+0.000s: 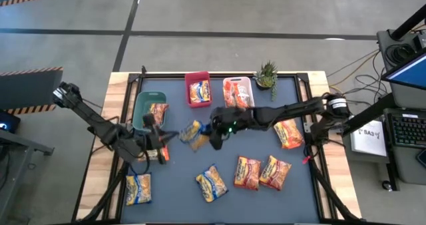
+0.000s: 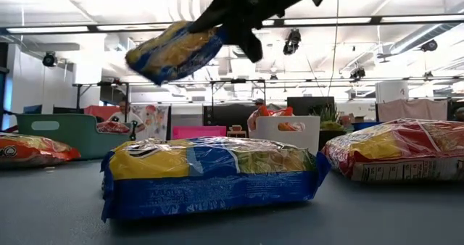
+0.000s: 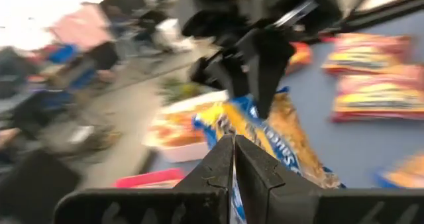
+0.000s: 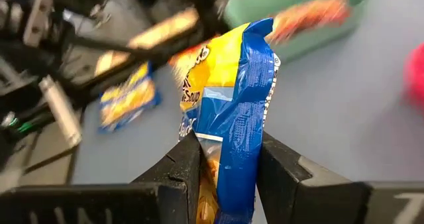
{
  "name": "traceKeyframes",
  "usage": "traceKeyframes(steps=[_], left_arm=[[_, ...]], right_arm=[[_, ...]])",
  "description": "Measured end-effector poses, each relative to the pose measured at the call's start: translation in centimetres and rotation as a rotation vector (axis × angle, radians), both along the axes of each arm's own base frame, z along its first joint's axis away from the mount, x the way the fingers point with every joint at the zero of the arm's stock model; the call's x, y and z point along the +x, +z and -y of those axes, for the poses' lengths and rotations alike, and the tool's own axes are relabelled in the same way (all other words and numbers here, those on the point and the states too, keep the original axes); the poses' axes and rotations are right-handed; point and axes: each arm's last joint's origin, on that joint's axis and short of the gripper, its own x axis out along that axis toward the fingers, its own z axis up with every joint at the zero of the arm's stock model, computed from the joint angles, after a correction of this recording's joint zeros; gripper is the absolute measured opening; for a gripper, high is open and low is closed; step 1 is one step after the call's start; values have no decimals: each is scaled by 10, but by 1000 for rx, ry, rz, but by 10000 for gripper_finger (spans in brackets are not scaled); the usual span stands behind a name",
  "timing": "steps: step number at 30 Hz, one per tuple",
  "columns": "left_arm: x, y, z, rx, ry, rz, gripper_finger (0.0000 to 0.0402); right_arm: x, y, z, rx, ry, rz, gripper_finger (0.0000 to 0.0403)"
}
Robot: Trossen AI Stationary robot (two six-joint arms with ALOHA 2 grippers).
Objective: Sort Maruchan noodles
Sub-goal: Put the blue noodle pack into the red bin
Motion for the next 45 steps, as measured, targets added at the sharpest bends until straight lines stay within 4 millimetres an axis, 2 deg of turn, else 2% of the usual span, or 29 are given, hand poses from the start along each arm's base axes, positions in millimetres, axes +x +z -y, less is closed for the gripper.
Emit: traceKeyframes(steps=[5,9,16,20,26,31,38,45], left_arm=[[-4,6,-11,73,117,20,0],[1,6,-21,119,162,-8,0],[12,6,-55,200,332,-79,0],[17,0,-77,174,399,-116,0],[15,-11,-94,169,456,-156,0],[9,-6,-96,165,460,-131,0],[-2,5,-97,141,464,-69,0],[-8,6,-98,131,466,-48,0]], right_arm=[[-12,25,38,-112,-119,55,98],[-17,33,79,-203,-209,47,98],[-12,42,148,-317,-296,32,98],[0,45,173,-360,-260,-23,98],[20,46,204,-485,-192,-178,98],[34,35,223,-720,19,-368,98],[62,11,240,-939,219,-485,98],[77,4,250,-1000,271,-544,98]])
